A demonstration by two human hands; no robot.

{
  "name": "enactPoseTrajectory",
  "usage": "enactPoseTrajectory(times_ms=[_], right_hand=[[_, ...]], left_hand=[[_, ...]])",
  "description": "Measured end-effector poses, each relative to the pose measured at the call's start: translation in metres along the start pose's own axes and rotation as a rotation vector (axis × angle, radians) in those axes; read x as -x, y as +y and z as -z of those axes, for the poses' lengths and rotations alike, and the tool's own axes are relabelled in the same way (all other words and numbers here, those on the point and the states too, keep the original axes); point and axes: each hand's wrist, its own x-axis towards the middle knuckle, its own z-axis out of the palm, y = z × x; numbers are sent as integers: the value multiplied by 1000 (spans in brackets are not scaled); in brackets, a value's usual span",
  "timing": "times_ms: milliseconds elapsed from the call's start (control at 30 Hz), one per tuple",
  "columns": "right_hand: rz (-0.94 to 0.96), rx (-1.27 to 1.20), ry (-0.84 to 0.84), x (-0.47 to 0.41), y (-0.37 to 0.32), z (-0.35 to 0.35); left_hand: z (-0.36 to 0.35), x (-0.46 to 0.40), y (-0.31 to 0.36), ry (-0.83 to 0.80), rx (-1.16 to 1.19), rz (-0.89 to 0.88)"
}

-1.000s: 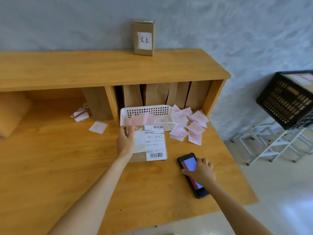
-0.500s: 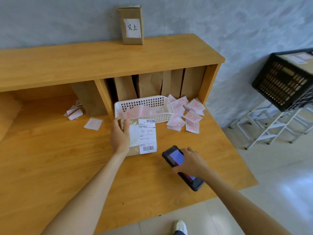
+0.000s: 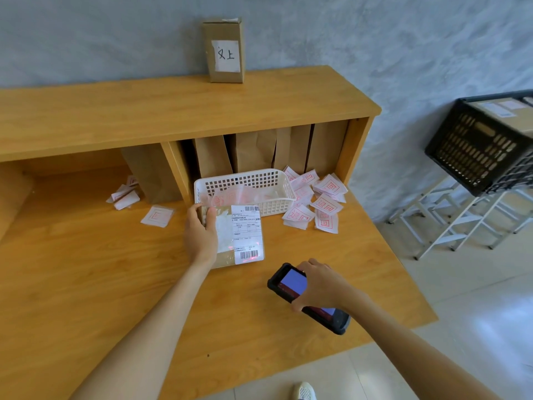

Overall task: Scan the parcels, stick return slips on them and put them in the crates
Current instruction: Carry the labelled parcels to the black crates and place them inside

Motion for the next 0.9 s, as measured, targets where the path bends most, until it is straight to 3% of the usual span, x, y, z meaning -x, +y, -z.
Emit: enactPoseTrajectory(times_ms=[433, 900], right_hand=[[-42, -4, 1, -1, 9, 3], [-309, 32, 148, -21, 36, -15]], left_hand=[[-1, 1, 3, -3, 2, 25], [-27, 26, -35, -195, -28, 261]])
